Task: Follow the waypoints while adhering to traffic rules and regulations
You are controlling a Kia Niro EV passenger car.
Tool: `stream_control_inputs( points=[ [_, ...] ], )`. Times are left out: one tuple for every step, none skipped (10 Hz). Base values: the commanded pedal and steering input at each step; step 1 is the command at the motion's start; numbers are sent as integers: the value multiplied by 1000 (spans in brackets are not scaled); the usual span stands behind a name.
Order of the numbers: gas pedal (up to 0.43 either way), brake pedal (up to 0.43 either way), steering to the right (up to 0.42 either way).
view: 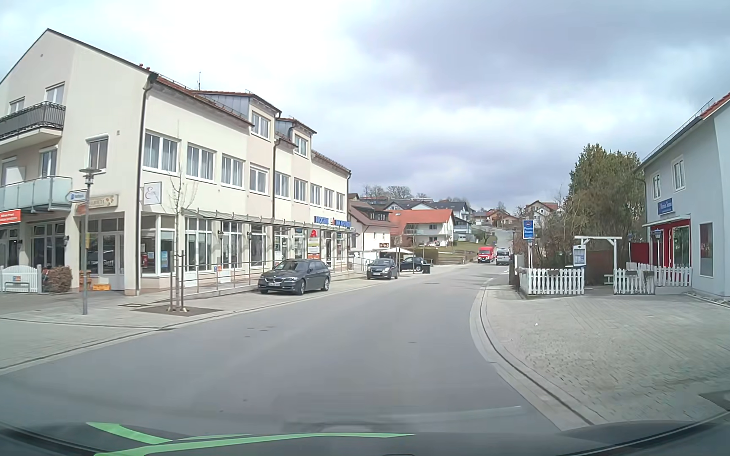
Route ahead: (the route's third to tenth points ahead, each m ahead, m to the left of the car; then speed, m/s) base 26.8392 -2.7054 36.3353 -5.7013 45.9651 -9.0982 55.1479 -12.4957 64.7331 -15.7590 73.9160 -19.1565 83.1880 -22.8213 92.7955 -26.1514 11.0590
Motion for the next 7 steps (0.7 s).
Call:
stream_control_inputs(
  points=[
    [118, 0, 59],
    [118, 0, 61],
    [118, 0, 61],
    [118, 0, 61],
    [118, 0, 61],
    [118, 0, 61],
    [118, 0, 58]
  ],
)
